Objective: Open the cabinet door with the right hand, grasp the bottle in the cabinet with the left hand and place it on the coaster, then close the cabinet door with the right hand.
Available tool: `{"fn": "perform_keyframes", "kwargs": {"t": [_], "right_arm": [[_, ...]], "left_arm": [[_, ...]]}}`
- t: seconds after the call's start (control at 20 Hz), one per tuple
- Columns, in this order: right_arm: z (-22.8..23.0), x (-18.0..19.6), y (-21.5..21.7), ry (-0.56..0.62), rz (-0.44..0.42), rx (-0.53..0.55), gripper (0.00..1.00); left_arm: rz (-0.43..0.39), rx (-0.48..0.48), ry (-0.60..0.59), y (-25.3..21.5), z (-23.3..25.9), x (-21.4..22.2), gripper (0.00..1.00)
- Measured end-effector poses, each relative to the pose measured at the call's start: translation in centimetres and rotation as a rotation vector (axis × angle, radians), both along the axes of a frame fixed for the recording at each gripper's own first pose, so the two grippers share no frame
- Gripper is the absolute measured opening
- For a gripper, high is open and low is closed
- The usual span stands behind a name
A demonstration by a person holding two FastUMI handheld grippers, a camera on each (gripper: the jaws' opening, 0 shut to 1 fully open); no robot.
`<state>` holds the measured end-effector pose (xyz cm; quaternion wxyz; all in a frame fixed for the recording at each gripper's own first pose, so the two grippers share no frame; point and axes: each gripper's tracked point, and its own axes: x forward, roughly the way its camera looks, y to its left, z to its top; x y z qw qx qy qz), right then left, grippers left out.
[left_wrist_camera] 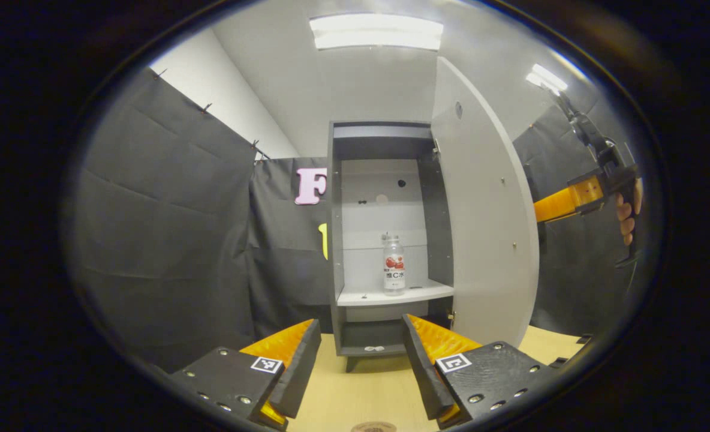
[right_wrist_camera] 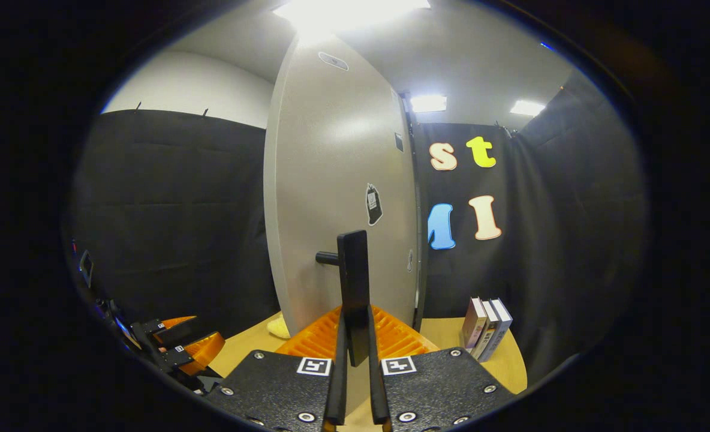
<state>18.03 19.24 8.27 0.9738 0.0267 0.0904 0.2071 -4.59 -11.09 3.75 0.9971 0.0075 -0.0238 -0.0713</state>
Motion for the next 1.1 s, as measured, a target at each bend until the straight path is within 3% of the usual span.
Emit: {"fn": "perform_keyframes", "kwargs": {"t": [0.6,0.9,1.05,1.1], "right_arm": [[-0.4,1.1,-4.7,-0.048,-0.121,-0.023,0.14],[-1.7,-1.6,-6.1,-0.031,-0.100,0.027,0.14],[-4.1,-3.1,-7.2,-0.014,-0.118,0.013,0.20],[-4.9,-3.3,-8.3,-0.015,-0.139,0.003,0.31]], "left_arm": [[0.027,0.023,0.004,-1.9,0.7,-0.8,0.77],[0.028,-0.023,0.019,-2.6,1.2,0.3,0.77],[0.025,-0.009,0.011,-2.6,2.0,2.0,0.77],[0.024,-0.004,0.002,-2.7,2.3,3.3,0.77]]}}
